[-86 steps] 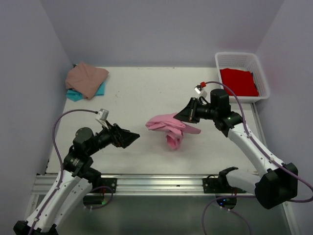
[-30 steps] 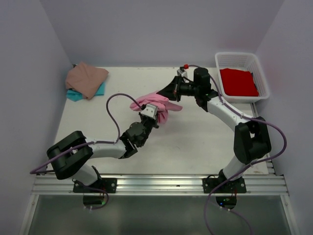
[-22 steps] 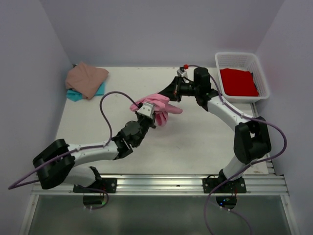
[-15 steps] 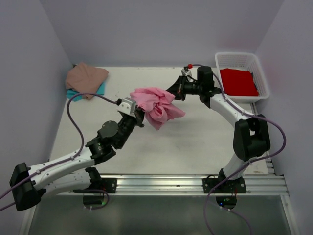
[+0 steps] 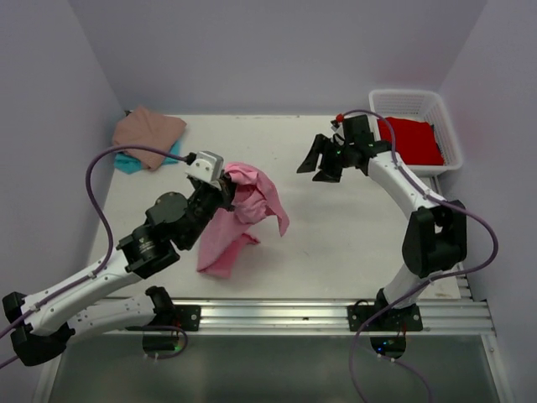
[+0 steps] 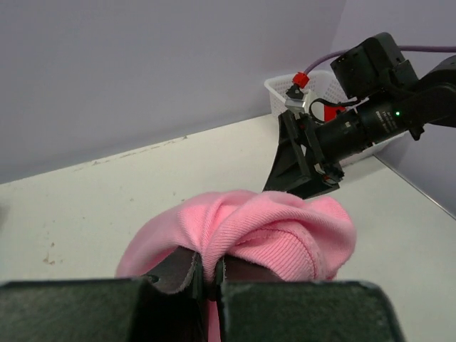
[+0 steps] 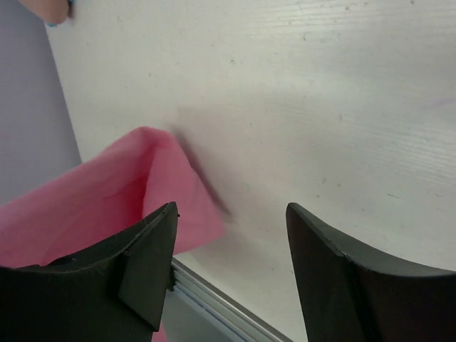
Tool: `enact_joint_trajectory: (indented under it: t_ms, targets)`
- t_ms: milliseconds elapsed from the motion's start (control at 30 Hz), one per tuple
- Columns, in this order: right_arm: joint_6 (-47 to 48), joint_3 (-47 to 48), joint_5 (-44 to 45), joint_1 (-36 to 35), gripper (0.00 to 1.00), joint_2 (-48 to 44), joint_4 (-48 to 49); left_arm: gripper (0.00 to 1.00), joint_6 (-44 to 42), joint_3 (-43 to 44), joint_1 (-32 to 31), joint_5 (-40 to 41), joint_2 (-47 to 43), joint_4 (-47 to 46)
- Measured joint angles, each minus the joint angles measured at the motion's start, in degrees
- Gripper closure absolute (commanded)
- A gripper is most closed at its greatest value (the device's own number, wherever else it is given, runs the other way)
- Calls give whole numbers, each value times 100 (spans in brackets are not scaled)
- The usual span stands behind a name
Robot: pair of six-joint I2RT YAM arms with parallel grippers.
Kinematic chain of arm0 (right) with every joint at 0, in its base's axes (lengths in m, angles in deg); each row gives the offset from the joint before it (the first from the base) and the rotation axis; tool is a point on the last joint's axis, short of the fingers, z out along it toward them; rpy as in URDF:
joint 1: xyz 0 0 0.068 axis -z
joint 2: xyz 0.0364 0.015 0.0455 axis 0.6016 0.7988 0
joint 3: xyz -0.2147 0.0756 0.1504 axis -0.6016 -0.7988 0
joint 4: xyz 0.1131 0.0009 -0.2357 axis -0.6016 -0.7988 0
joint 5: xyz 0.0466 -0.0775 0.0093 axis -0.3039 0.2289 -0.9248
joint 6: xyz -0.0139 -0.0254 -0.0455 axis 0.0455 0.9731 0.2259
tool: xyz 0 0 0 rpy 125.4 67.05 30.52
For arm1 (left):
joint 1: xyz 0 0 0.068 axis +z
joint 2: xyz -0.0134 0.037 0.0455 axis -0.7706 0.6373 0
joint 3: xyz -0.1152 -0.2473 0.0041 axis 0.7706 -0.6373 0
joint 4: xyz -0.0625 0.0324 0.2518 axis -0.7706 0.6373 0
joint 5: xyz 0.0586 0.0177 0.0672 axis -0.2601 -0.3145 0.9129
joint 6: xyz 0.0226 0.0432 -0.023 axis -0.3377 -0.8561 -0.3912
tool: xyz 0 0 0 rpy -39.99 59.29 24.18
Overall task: Fold and stack the t-shirts
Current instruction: Move the tshirt to the center of the board
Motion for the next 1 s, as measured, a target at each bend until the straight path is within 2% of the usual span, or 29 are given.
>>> enact_joint_trajectory:
  t_ms: [167, 300, 500, 700, 1000]
  targets:
    - [354, -662, 284, -142, 38, -776, -162, 100, -173, 664, 0, -48, 343, 560]
    - [284, -1700, 28, -575, 42, -1268, 295, 100, -310, 1250, 0, -94, 490, 848]
    - [-81, -2962, -490, -1071, 48, -1025, 1167, 100, -444, 2020, 0, -146, 544, 1060]
    - [-369, -2975, -710, -1519, 56, -214, 2114, 100, -446, 2181, 0, -153, 546, 1180]
    - [-743, -2562, -662, -1821, 57, 732, 2815, 100, -422, 2024, 0, -149, 356, 1342]
